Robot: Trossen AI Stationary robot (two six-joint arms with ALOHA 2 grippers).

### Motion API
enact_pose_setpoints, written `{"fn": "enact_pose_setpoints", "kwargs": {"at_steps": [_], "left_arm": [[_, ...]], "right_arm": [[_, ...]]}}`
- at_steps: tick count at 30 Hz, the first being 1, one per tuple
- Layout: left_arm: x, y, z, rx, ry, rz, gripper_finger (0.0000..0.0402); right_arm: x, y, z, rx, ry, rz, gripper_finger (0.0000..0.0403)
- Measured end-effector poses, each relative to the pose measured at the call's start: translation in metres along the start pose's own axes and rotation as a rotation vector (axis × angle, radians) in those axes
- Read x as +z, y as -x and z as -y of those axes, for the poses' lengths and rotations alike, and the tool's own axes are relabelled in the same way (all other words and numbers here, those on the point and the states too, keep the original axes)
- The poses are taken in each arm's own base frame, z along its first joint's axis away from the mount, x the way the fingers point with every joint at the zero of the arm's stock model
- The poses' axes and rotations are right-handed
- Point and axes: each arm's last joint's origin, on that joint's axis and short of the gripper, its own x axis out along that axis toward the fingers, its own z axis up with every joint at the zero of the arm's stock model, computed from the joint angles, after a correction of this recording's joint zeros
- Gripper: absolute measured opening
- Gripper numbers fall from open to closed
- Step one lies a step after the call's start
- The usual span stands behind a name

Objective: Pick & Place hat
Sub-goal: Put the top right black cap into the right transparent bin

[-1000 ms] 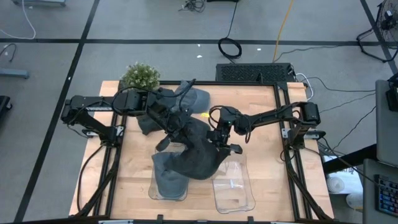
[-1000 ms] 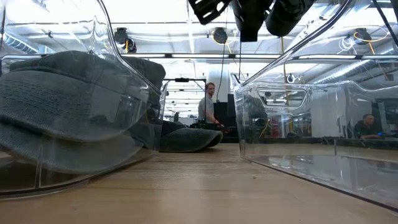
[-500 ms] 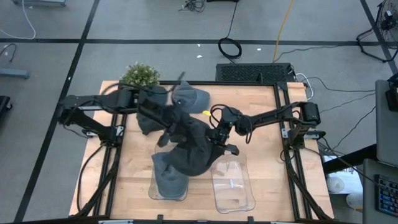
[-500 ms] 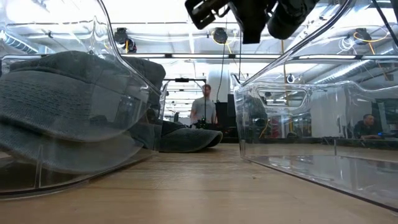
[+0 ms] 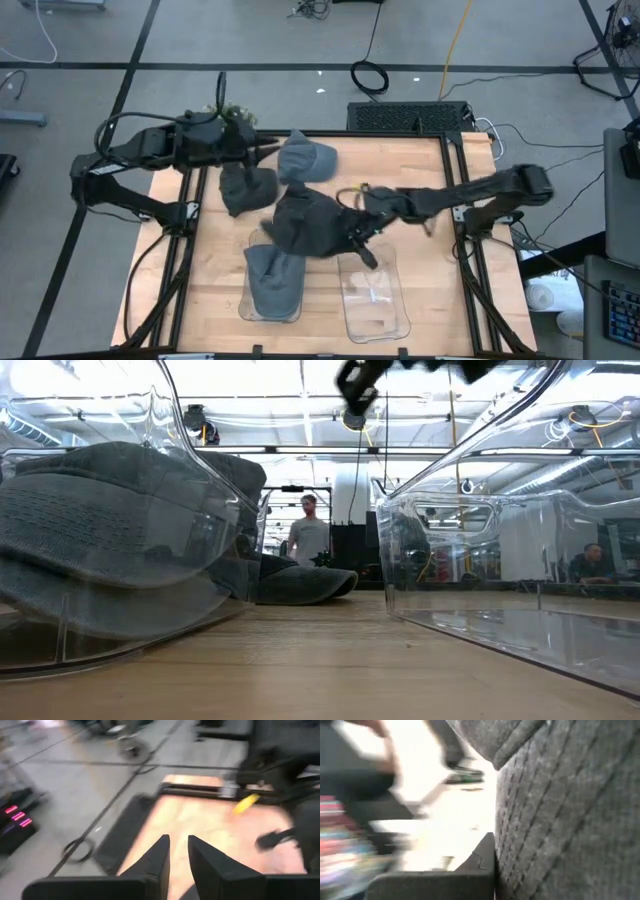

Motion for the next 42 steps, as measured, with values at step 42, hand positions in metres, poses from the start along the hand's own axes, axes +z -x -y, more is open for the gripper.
{"fn": "enact_pose_setpoints", "kwargs": {"at_steps": [42], "left_arm": [[-0.022, -0.039, -0.016, 0.335, 0.229, -0.204, 0.0076]], "right_arm": [[-0.120, -0.032, -0.172, -0.486, -0.883, -0.090, 0.0036]]}}
